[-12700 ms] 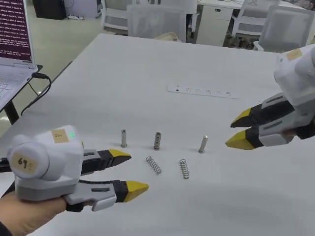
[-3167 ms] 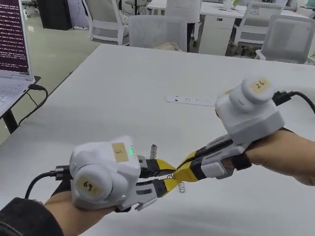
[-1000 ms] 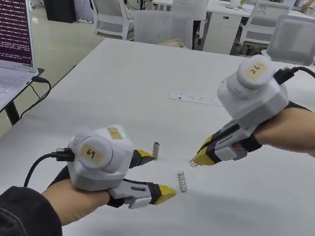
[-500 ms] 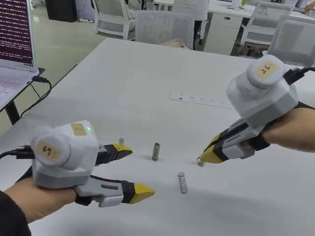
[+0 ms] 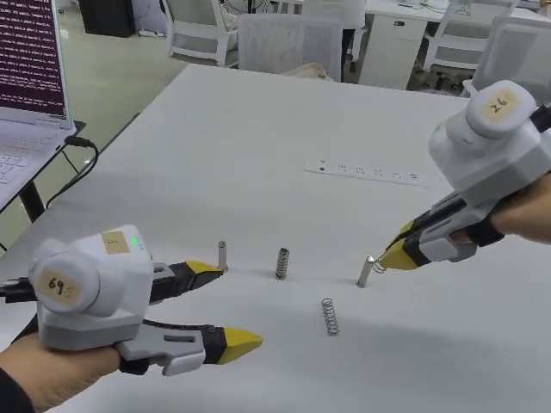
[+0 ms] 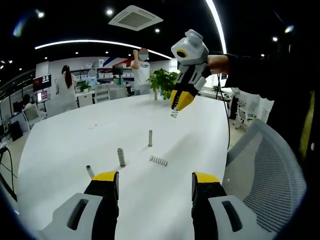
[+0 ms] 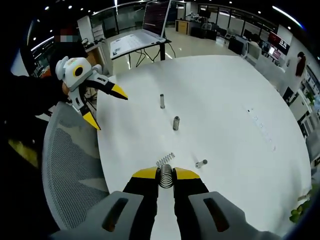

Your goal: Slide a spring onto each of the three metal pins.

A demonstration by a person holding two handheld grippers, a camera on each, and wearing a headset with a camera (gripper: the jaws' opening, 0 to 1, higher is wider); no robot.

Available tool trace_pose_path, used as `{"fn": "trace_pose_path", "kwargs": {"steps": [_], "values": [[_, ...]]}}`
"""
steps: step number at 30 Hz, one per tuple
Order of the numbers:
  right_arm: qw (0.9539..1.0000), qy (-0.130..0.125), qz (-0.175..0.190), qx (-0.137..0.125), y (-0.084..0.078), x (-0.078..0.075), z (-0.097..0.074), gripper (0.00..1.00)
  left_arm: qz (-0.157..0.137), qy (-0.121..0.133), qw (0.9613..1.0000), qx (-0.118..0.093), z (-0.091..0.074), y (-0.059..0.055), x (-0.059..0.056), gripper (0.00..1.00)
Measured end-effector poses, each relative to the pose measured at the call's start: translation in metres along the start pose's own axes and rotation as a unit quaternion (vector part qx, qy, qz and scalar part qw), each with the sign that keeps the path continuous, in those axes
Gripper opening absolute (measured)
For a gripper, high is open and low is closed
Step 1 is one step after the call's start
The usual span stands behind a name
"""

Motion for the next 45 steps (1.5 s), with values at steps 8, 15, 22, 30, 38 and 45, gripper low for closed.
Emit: {"fn": "trace_pose_path", "kwargs": {"steps": [8, 15, 22, 30, 38, 45], "values": [[0.9998, -0.013, 0.012, 0.000, 0.001, -0.016, -0.001, 0.09, 0.003, -0.009, 0.9999, -0.003, -0.003, -0.001, 0.011, 0.54], [0.9998, -0.013, 0.006, 0.010, 0.001, -0.027, 0.006, 0.09, 0.006, -0.007, 0.9999, -0.009, 0.001, -0.005, 0.009, 0.54], [0.9998, -0.017, 0.003, 0.013, 0.002, -0.038, 0.012, 0.09, 0.010, -0.012, 0.9999, 0.000, 0.002, -0.015, 0.008, 0.55], [0.9992, -0.021, -0.009, 0.032, 0.000, -0.057, 0.023, 0.09, 0.008, -0.007, 0.9999, -0.013, 0.005, -0.010, 0.019, 0.56], [0.9984, -0.015, -0.016, 0.053, -0.002, -0.066, 0.038, 0.09, 0.006, -0.010, 0.9999, -0.011, 0.003, -0.016, 0.020, 0.58], [0.9978, -0.008, -0.014, 0.064, -0.002, -0.071, 0.046, 0.09, 0.005, -0.009, 0.9999, -0.012, 0.001, -0.017, 0.020, 0.58]]}}
Point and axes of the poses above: the centre of the closed fingertips' face, and the gripper's own axes: z roughly forward along the fingers, x roughly to its left, y roughly out of its top, the point moved 3 cm from there along -z, roughly backward along the fingers, and after that the axes turned 2 degrees about -z, right-handed, at the moved point
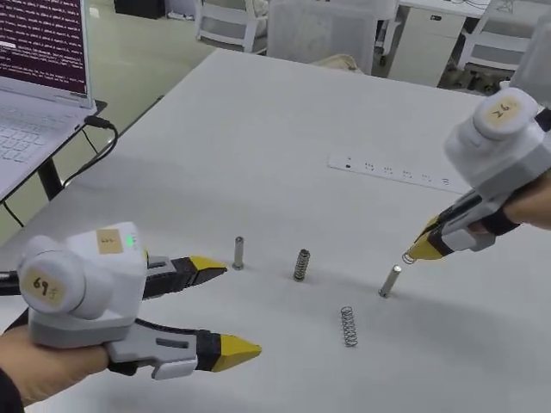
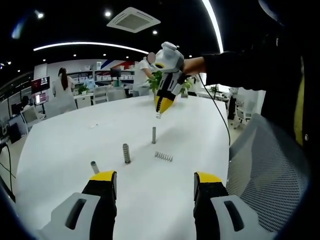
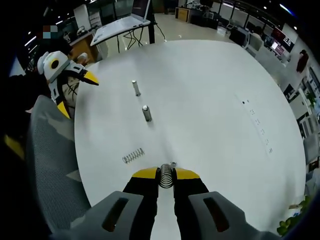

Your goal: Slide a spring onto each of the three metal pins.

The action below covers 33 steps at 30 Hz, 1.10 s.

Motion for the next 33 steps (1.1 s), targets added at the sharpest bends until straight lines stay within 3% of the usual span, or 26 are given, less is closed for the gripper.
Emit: {"fn": "trace_pose_path", "kwargs": {"steps": [14, 33], "values": [[0.9993, 0.012, 0.006, 0.035, -0.003, -0.010, 0.020, 0.09, -0.003, 0.005, 1.0000, 0.001, -0.002, -0.001, 0.002, 0.58], [0.9982, 0.020, -0.003, 0.056, -0.004, -0.009, 0.028, 0.09, -0.005, 0.008, 0.9999, 0.002, -0.004, -0.003, 0.005, 0.55]]}}
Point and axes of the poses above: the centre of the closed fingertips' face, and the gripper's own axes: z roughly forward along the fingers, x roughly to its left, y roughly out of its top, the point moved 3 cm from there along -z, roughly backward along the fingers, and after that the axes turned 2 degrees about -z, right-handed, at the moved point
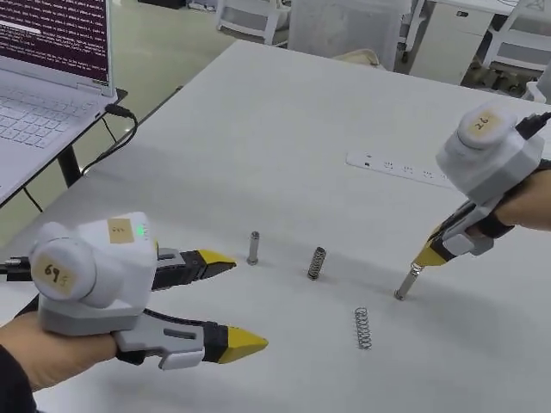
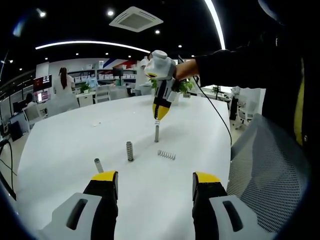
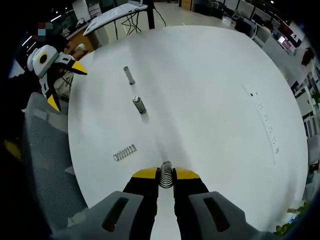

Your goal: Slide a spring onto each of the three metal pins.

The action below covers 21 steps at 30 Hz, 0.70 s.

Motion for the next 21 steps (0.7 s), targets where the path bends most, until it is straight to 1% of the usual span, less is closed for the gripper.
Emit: {"fn": "trace_pose_path", "kwargs": {"steps": [14, 21], "values": [[0.9999, 0.000, -0.007, 0.012, -0.001, -0.003, 0.008, 0.09, -0.003, 0.002, 1.0000, 0.002, -0.001, -0.002, 0.000, 0.55], [0.9998, 0.003, -0.005, 0.017, -0.003, -0.002, 0.013, 0.09, -0.005, 0.002, 1.0000, 0.003, -0.001, -0.003, 0.000, 0.54]]}}
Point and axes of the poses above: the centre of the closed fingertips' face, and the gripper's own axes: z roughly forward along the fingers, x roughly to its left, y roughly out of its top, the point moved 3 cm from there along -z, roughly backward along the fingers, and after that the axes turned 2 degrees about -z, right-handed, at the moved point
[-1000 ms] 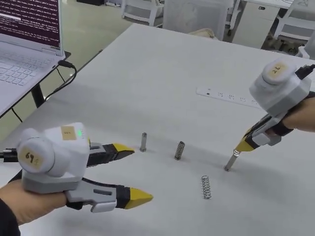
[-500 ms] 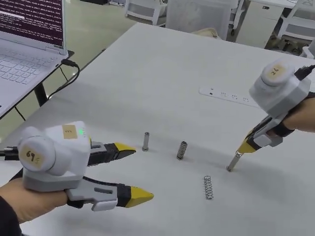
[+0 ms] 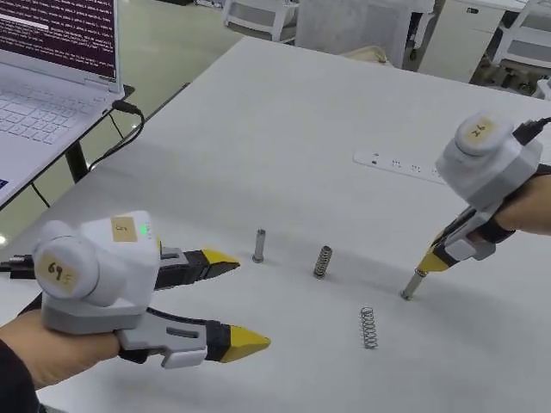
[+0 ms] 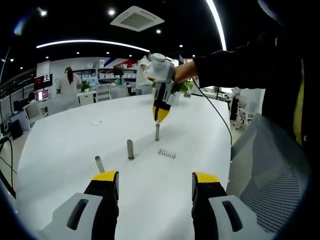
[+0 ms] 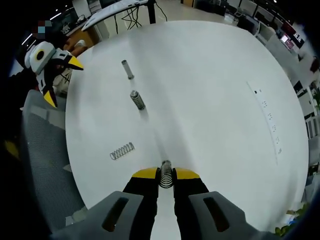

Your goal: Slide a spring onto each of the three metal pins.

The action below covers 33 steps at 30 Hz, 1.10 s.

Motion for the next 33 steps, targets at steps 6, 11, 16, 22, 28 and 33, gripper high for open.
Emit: {"fn": "trace_pose_path", "kwargs": {"steps": [6, 11, 16, 22, 28, 33], "values": [[1.0000, 0.002, 0.006, 0.000, -0.002, 0.000, 0.006, 0.09, -0.001, -0.001, 1.0000, 0.000, 0.000, 0.001, -0.001, 0.54], [0.9999, 0.005, 0.013, 0.000, -0.005, 0.000, 0.011, 0.09, -0.001, -0.002, 1.0000, 0.000, 0.001, 0.001, -0.002, 0.54], [0.9998, 0.006, 0.017, 0.001, -0.006, 0.000, 0.017, 0.09, -0.001, -0.004, 1.0000, 0.002, 0.002, 0.002, -0.003, 0.54], [0.9998, 0.006, 0.021, 0.004, -0.007, -0.001, 0.026, 0.09, -0.002, -0.004, 1.0000, 0.003, 0.001, 0.002, -0.002, 0.54], [0.9997, 0.007, 0.023, 0.006, -0.007, -0.002, 0.033, 0.09, -0.003, -0.004, 1.0000, 0.003, 0.002, 0.001, -0.001, 0.53], [0.9997, 0.007, 0.023, 0.009, -0.009, -0.001, 0.038, 0.09, -0.003, -0.005, 1.0000, 0.003, 0.003, 0.001, -0.001, 0.53]]}}
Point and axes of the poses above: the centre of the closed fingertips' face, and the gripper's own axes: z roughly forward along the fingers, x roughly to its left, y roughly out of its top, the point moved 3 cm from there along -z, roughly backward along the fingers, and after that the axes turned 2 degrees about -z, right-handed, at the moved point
